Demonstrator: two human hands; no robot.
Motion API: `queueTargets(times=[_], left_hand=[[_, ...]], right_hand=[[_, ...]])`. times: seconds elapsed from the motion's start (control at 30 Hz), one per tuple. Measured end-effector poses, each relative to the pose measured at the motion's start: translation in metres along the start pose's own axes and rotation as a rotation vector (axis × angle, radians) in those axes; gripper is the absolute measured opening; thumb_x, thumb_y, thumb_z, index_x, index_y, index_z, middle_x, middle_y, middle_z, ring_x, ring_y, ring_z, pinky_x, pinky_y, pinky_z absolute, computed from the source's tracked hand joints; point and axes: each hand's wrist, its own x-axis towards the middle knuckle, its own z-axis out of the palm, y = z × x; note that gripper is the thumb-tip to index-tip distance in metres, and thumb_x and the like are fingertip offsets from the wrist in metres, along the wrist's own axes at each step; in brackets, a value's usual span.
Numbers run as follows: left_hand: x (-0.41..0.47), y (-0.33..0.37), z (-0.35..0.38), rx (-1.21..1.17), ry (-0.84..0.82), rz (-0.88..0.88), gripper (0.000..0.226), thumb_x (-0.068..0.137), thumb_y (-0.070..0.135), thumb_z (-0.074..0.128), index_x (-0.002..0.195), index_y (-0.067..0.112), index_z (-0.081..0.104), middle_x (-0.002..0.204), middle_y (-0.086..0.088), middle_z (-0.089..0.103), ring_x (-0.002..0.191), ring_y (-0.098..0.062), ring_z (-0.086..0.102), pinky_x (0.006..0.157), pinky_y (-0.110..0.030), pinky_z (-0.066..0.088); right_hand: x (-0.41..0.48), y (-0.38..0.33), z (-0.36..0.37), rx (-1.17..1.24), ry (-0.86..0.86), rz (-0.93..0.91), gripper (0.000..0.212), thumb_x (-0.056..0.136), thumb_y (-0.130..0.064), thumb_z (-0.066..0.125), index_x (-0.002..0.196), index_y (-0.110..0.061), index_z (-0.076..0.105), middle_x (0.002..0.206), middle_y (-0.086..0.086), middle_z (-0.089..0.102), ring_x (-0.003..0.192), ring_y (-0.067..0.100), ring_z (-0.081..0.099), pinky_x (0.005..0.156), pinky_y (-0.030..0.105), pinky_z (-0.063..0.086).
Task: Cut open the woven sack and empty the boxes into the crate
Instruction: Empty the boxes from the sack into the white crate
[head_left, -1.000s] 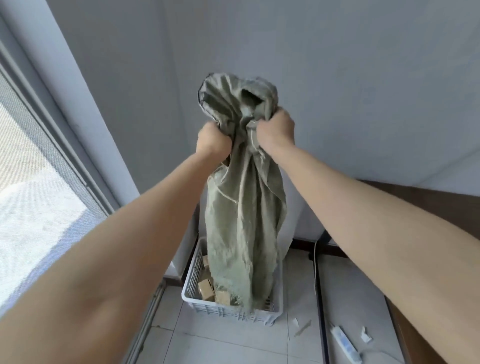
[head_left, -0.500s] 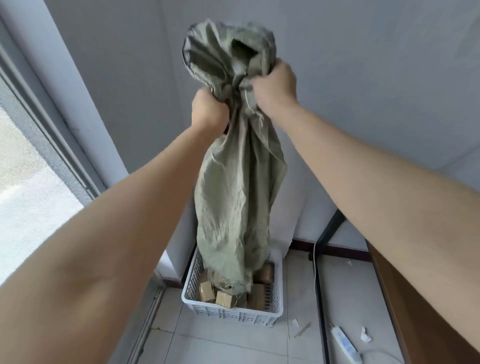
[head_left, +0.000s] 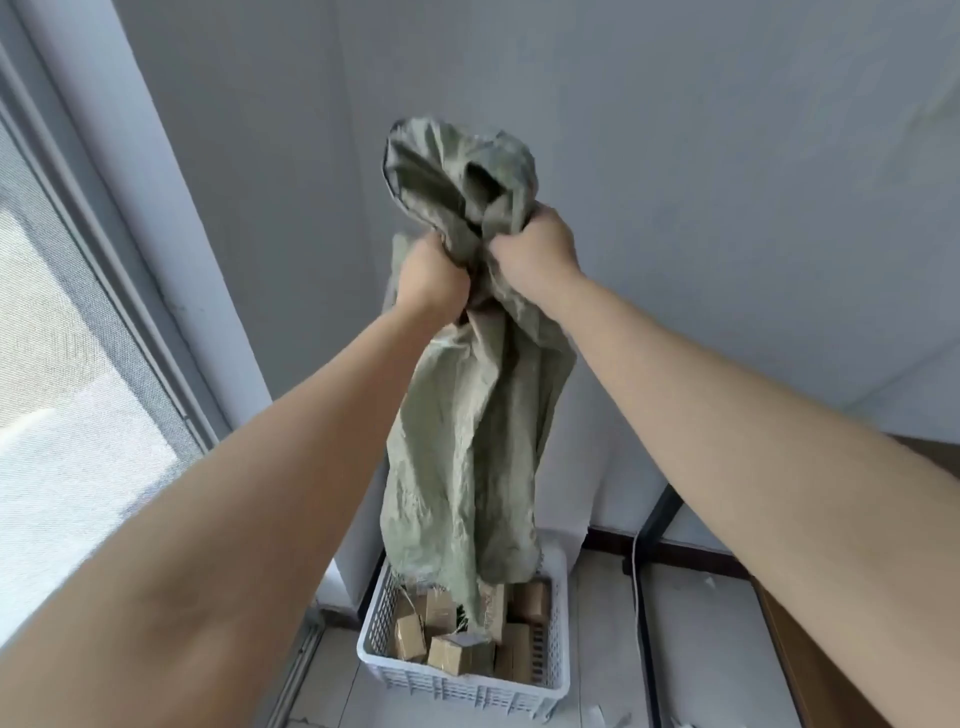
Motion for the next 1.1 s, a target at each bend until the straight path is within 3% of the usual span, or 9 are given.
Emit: queueTargets(times=[0.07, 0.13, 0.3, 0.5, 0.67, 0.77, 0.9, 1.0, 1.1], left_hand=[[-0.01, -0.024, 0.01, 0.217, -0.193, -0.079, 0.024, 0.082, 0.001, 0.044, 0.1, -0.001, 0.06, 0.108, -0.022, 0.065, 0.102, -0.037, 0.061, 0.078, -0.036, 0.048], [-0.008, -0.028, 0.008, 0.16, -0.16, -0.105, 0.025, 0.079, 0.002, 0.046, 0.102, 0.0, 0.056, 0.105, -0.019, 0.065, 0.099, -0.035, 0.061, 0.078, -0.037, 0.049], [-0.005, 0.016, -0.004, -0.153, -0.257, -0.03, 0.045, 0.075, -0.009, 0.039, 0.115, 0.006, 0.05, 0.095, -0.006, 0.059, 0.093, -0.025, 0.056, 0.076, -0.032, 0.046], [-0.011, 0.018, -0.013, -0.328, -0.324, -0.024, 0.05, 0.073, -0.011, 0.038, 0.117, 0.006, 0.054, 0.1, -0.011, 0.061, 0.1, -0.028, 0.06, 0.086, -0.037, 0.051], [-0.013, 0.017, -0.022, -0.201, -0.368, 0.081, 0.074, 0.075, -0.003, 0.054, 0.141, 0.022, 0.033, 0.145, -0.007, 0.033, 0.118, -0.023, 0.049, 0.084, -0.041, 0.056], [-0.019, 0.021, -0.024, 0.086, -0.59, 0.051, 0.098, 0.07, 0.028, 0.08, 0.146, 0.034, 0.018, 0.152, 0.002, 0.014, 0.136, -0.023, 0.025, 0.111, -0.047, 0.03], [-0.017, 0.022, -0.007, -0.091, -0.479, 0.081, 0.071, 0.062, 0.018, 0.08, 0.125, 0.021, 0.048, 0.121, -0.004, 0.058, 0.112, -0.019, 0.057, 0.097, -0.035, 0.048], [-0.006, 0.012, -0.007, -0.083, -0.315, 0.037, 0.025, 0.075, 0.008, 0.062, 0.1, 0.011, 0.063, 0.094, -0.004, 0.067, 0.088, -0.019, 0.063, 0.079, -0.032, 0.055], [0.005, 0.002, -0.011, -0.141, -0.267, -0.102, 0.054, 0.061, 0.039, 0.062, 0.107, 0.011, 0.059, 0.099, -0.006, 0.068, 0.09, -0.022, 0.066, 0.082, -0.041, 0.058]], right_hand=[[-0.013, 0.032, 0.012, -0.255, -0.178, 0.166, 0.036, 0.083, -0.012, 0.054, 0.118, -0.007, 0.061, 0.121, 0.017, 0.061, 0.115, 0.037, 0.055, 0.092, 0.036, 0.049], [-0.014, 0.044, 0.015, -0.409, -0.218, 0.184, 0.043, 0.08, -0.013, 0.057, 0.123, -0.006, 0.056, 0.127, 0.018, 0.054, 0.119, 0.038, 0.048, 0.093, 0.035, 0.046], [-0.007, 0.021, 0.008, -0.181, -0.409, 0.099, 0.08, 0.047, -0.014, 0.081, 0.122, -0.01, 0.053, 0.116, 0.013, 0.059, 0.102, 0.03, 0.063, 0.091, 0.038, 0.053], [-0.013, 0.023, -0.006, 0.19, -0.348, 0.129, 0.031, 0.077, -0.002, 0.07, 0.108, -0.004, 0.069, 0.102, 0.011, 0.072, 0.09, 0.023, 0.069, 0.082, 0.034, 0.057], [0.003, 0.012, -0.023, 0.346, -0.118, 0.384, 0.02, 0.083, -0.004, 0.055, 0.102, -0.008, 0.061, 0.085, 0.011, 0.066, 0.064, 0.021, 0.063, 0.058, 0.029, 0.056], [0.01, 0.0, -0.035, 0.48, -0.212, 0.547, 0.015, 0.089, -0.008, 0.054, 0.097, -0.004, 0.065, 0.083, 0.013, 0.071, 0.068, 0.025, 0.071, 0.065, 0.036, 0.061], [0.01, -0.002, -0.032, 0.541, -0.454, 0.587, 0.037, 0.098, -0.019, 0.047, 0.067, -0.005, 0.06, 0.053, 0.01, 0.066, 0.042, 0.019, 0.065, 0.045, 0.027, 0.055], [0.008, 0.001, -0.031, 0.455, -0.369, 0.46, 0.017, 0.09, -0.028, 0.061, 0.097, -0.013, 0.057, 0.09, 0.004, 0.064, 0.072, 0.014, 0.063, 0.063, 0.027, 0.055], [0.009, 0.009, -0.031, 0.214, -0.263, 0.125, 0.085, 0.073, -0.03, 0.076, 0.141, -0.019, 0.025, 0.134, 0.006, 0.044, 0.115, 0.021, 0.053, 0.096, 0.037, 0.049]])
